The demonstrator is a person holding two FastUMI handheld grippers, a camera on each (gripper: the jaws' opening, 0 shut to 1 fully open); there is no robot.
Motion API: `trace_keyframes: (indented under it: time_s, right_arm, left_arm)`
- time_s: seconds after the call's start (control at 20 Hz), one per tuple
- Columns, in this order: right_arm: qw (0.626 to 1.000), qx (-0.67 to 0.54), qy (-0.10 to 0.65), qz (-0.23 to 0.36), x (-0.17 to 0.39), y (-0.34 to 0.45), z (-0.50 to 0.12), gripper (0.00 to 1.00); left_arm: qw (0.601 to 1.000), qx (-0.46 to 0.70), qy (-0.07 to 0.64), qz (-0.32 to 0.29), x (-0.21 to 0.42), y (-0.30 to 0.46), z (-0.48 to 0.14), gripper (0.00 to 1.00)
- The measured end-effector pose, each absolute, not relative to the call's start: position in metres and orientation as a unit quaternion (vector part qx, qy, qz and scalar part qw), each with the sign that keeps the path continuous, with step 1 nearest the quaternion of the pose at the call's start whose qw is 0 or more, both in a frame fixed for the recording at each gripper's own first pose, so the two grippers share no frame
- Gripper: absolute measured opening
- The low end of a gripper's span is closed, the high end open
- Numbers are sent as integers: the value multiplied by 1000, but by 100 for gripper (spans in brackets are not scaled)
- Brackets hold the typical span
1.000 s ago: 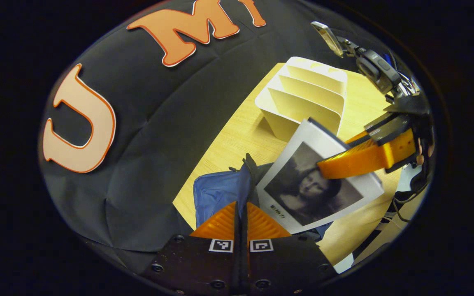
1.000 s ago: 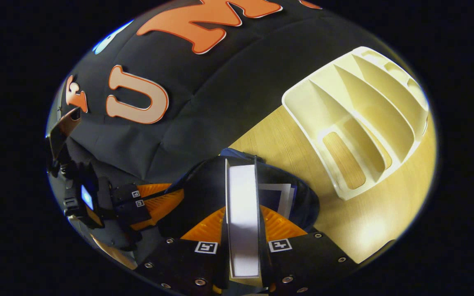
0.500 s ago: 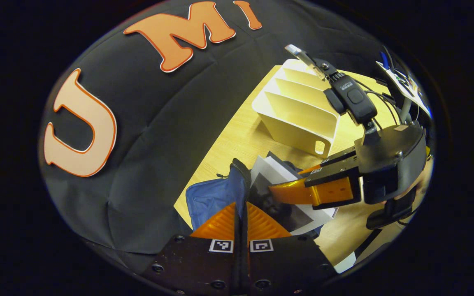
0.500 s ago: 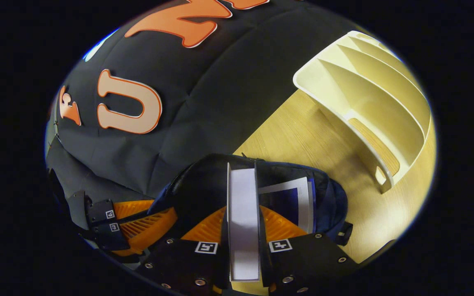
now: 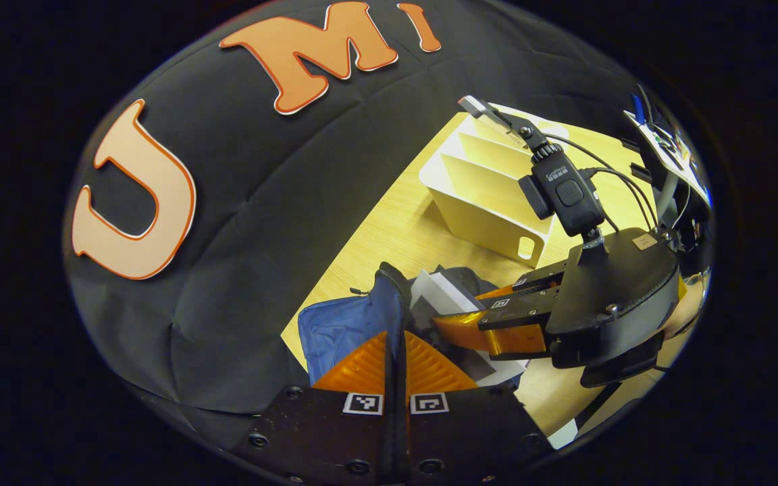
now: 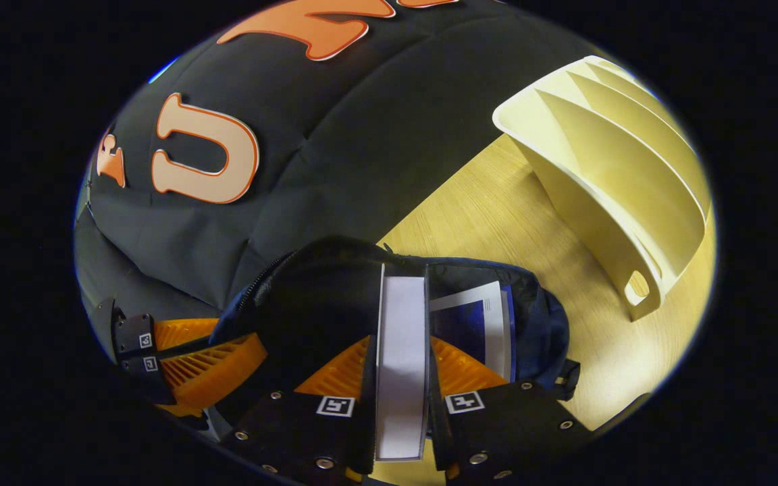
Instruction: Open the schoolbag, grab two books from the bookshelf and put them into the schoolbag.
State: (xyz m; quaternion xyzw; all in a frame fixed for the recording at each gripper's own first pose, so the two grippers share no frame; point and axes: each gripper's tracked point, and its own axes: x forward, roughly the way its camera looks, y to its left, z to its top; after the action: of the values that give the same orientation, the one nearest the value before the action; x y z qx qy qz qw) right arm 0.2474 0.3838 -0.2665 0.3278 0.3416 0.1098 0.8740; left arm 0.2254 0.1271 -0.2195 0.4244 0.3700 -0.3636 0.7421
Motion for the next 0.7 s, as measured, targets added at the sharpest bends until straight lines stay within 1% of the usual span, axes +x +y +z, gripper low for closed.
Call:
trace_keyframes:
  time_s: [0.05,0.1,0.15,0.2,0.25,0.3,0.35,0.45,0.7]
  right_arm:
    - [881,301,350,104,245,380,-271,52]
    - [892,270,351,92,245,376,-275,31]
    - [902,233,353,83,246,370,-279,39]
    - [904,206,365,81,245,370,-288,57]
    - [900,203,377,86,242,372,-290,87]
    - [895,210,384,86,241,373,-292,69]
    - [896,210,383,83,242,371,-287,94]
    - [902,203,374,71,243,351,-280,97]
    - [915,176,360,56,237,294,-256,97]
  left_arm:
    - [742,423,370,-365,225,126,-218,0]
    - [741,423,371,-367,224,125,-219,1]
    - [740,423,372,-368,224,123,-221,0]
    - [739,423,373,-369,224,124,-221,1]
    - [739,423,373,-368,226,126,-223,0]
    - [740,423,372,-367,225,126,-221,1]
    - [741,422,371,-367,226,130,-221,1]
    - [744,416,373,-367,226,134,-225,1]
    - [750,390,387,-369,222,127,-235,1]
